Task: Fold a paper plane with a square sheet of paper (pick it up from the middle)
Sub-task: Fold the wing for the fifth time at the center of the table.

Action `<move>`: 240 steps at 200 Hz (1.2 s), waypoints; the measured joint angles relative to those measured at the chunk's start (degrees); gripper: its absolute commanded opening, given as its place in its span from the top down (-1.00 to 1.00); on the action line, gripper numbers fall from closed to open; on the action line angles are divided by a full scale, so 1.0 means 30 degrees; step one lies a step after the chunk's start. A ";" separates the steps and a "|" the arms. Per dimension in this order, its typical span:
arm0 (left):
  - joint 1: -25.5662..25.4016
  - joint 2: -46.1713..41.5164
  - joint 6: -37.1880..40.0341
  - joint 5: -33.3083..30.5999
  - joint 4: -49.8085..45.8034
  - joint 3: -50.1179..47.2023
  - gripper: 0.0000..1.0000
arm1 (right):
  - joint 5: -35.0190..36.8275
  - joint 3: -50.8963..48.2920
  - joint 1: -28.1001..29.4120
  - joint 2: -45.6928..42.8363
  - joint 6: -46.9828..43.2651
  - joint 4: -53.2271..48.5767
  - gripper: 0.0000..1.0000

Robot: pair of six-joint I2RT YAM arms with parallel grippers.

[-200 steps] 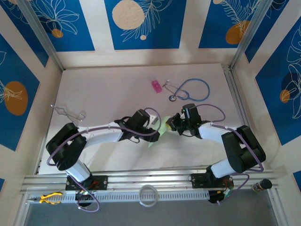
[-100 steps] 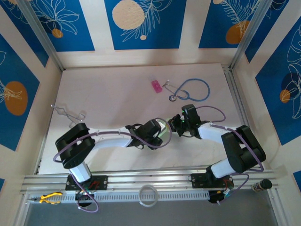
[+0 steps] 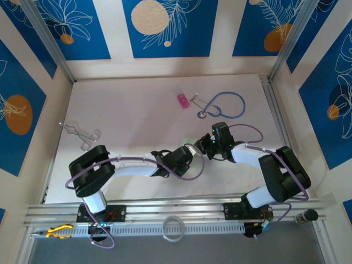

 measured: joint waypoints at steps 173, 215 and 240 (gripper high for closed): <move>-0.0262 0.0131 0.0474 -0.1887 -0.0066 0.0182 0.55 | 0.0087 -0.0007 0.0000 -0.0131 -0.0015 -0.0138 0.96; -0.0262 0.0415 0.0423 -0.1945 -0.0189 0.0182 0.56 | 0.0240 -0.0007 0.0000 -0.0466 -0.0022 -0.0168 0.96; -0.0262 0.0430 0.0415 -0.1960 -0.0240 0.0182 0.62 | 0.0284 -0.0007 0.0000 -0.0466 -0.0022 -0.0182 0.96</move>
